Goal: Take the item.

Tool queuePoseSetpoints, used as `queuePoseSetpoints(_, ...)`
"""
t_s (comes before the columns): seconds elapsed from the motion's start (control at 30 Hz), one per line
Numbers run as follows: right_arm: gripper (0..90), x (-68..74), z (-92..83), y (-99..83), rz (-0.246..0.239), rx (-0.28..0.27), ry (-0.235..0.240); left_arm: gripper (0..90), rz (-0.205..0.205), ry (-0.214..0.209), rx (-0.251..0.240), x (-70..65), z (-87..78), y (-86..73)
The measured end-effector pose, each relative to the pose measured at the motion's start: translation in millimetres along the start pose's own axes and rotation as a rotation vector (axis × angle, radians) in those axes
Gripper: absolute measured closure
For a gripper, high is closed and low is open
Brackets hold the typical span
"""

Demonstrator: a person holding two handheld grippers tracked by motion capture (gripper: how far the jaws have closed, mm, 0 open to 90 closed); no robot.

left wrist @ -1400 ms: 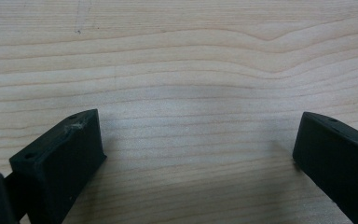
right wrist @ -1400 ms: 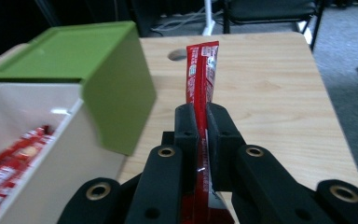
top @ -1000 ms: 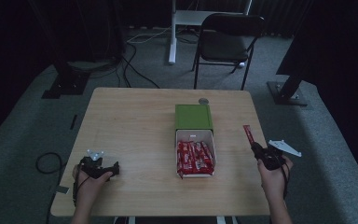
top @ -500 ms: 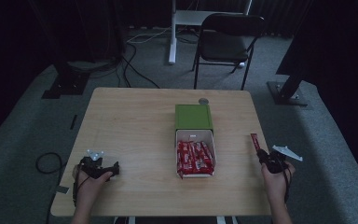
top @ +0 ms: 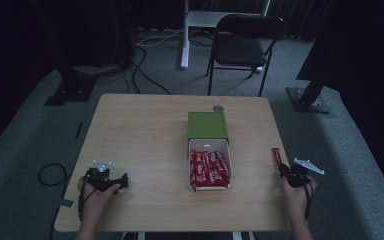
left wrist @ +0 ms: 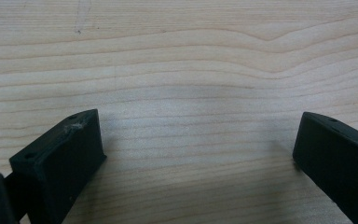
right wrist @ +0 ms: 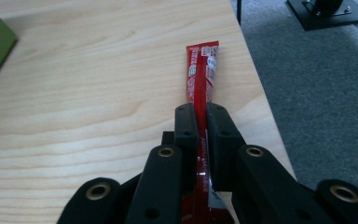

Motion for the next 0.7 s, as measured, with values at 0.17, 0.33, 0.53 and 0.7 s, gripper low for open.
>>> queuePoseSetpoints(0.17,84.1,-0.9,2.4,-5.0,0.005,0.017,0.001,2.5,-0.001,0.000,0.000,0.0,0.0,0.0)
queuePoseSetpoints(0.33,84.1,-1.8,3.2,-7.8,-0.014,0.019,-0.002,2.5,0.000,0.000,0.000,0.0,0.0,0.0)
queuePoseSetpoints(0.53,83.6,-3.1,0.7,-8.5,0.002,0.025,0.013,2.5,0.000,0.000,0.000,0.0,0.0,0.0)
queuePoseSetpoints(0.7,79.0,0.3,-2.5,-5.0,0.005,0.023,0.041,2.5,0.000,0.000,0.000,0.0,0.0,0.0)
Point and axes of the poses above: each handheld gripper's, and its own axes: z roughly forward along the jaws, y roughly out of its top, x roughly to its left, the point moved 7 cm from there along z, roughly forward along the jaws, and after that the axes turned 11 degrees about -y, right-handed, at the moved point
